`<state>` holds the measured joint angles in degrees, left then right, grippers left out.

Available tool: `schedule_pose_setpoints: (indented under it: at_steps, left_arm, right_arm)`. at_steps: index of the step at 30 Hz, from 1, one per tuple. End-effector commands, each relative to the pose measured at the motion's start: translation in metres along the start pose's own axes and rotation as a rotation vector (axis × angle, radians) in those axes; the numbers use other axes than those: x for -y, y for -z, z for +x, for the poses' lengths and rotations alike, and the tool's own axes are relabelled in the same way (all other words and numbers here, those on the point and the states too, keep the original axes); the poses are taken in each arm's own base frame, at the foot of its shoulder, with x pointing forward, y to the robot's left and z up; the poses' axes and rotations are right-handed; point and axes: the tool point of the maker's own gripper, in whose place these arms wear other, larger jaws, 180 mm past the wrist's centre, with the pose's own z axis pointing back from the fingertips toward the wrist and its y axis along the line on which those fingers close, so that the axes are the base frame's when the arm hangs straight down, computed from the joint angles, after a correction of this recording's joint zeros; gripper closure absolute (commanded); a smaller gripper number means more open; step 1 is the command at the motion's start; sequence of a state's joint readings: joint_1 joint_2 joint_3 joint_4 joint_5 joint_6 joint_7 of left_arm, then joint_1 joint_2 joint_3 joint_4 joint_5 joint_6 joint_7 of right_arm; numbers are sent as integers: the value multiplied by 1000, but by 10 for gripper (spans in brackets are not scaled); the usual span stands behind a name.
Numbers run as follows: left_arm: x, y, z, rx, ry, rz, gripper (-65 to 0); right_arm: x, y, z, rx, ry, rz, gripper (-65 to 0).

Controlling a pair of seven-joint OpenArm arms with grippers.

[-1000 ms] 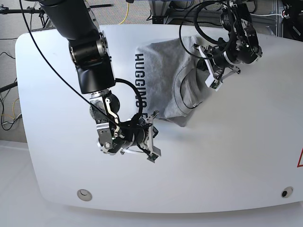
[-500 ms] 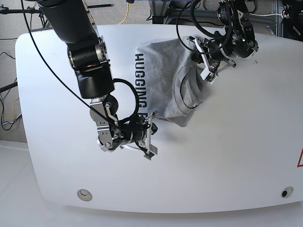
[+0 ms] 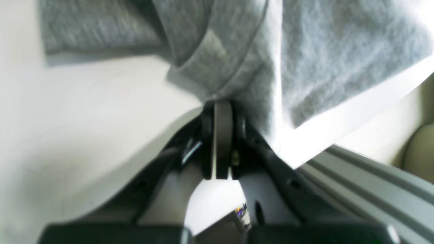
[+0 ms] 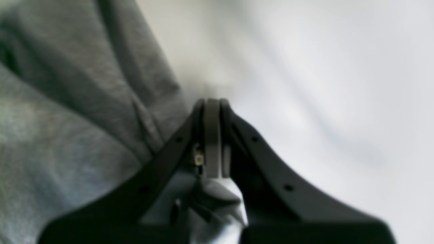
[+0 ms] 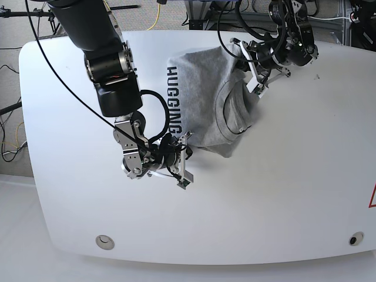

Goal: Fold the T-shirt properly

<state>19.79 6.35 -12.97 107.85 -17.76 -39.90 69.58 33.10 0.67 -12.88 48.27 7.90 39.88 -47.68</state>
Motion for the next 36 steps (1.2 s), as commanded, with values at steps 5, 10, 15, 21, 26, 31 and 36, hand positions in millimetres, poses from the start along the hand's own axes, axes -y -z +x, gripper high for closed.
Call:
schedule_pose_setpoints:
  at_steps: [5,10,15,21,26,31,36]
  left_arm:
    - [-5,0,32,111,2,3,0]
    - [-12,10,46,143,-13,-13,0]
    - [-23,21,61,169,-26,-27,0]
    - [-37,36,78,165,-41,-50,0]
    - [-44,46,100,208,-57,-72,0]
    - [-48,53,121,264,-72,-94,0]
    - [-57,61,132,264,-75,-106,0]
  right_arm:
    - [15,-6,-25,-44,14,-28,-6]
    - [20,-10,-44,-59,21,-45,-6]
    - [20,-20,-54,-52,-7,-75,-6]
    - [19,-31,-66,-80,-39,-105,-6]
    - [17,-40,-77,-69,-6,-124,-6]
    - [25,-55,-87,-48,46,-166,-6]
    - [24,-64,-104,-64,64,-189,-6]
